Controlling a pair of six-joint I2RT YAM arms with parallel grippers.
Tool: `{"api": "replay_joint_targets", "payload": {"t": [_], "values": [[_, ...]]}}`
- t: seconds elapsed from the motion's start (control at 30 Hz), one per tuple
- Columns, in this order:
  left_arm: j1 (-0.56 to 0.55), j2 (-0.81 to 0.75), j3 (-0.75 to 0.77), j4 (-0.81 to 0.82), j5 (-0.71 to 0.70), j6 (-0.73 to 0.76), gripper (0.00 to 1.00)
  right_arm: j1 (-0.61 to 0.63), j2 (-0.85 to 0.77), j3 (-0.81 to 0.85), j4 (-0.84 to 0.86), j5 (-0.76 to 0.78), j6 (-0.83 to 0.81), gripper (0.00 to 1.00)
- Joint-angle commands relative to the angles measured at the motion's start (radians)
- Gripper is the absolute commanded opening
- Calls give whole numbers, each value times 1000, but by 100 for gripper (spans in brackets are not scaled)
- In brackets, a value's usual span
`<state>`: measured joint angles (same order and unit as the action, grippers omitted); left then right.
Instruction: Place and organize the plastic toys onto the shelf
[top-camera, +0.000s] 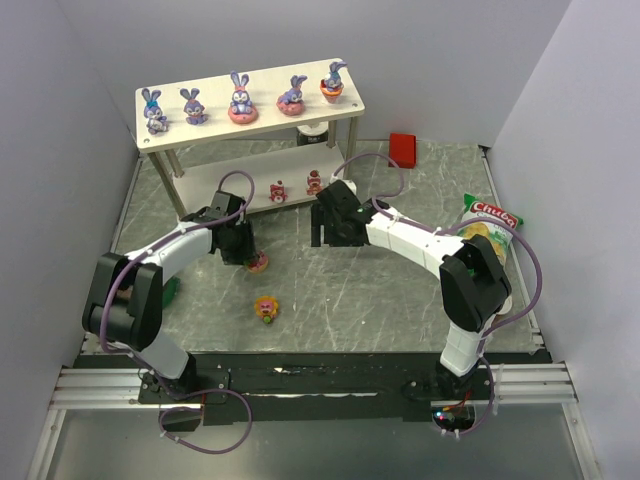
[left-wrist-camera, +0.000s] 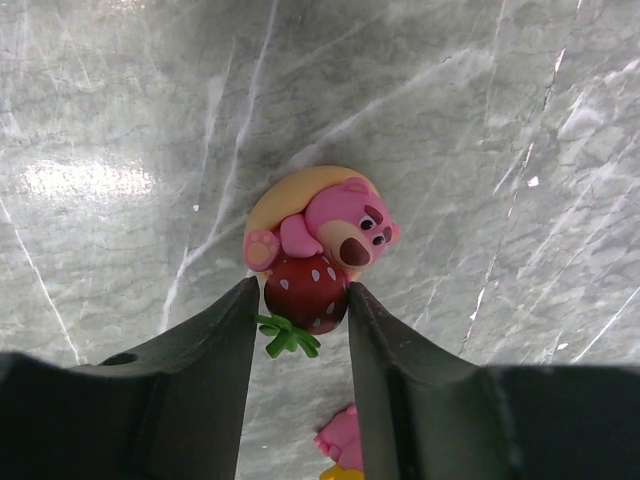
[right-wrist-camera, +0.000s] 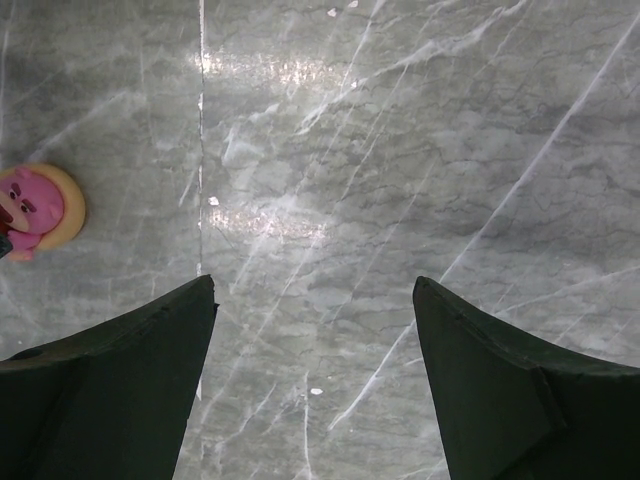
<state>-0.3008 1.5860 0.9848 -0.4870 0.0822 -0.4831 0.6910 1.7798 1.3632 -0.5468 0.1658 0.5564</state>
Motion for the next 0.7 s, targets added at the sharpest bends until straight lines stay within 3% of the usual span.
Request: {"api": "replay_joint_targets", "payload": {"t": [0.0, 0.07, 0.2, 0.3, 0.67], "values": [[-6, 14, 25, 18, -9, 3, 40, -13, -40, 16, 5, 5, -7, 86], [-6, 12, 25, 18, -21, -17, 33, -16, -40, 16, 4, 6, -7, 86], [-6, 6, 23, 11, -45, -72, 10, -19, -40, 14, 5, 5, -12, 86], [-6, 5, 23, 5, -67, -116, 1, -22, -40, 13, 5, 3, -13, 86], [-3, -115, 72, -5, -153, -273, 1, -31, -51, 1, 4, 0, -19, 86]]}}
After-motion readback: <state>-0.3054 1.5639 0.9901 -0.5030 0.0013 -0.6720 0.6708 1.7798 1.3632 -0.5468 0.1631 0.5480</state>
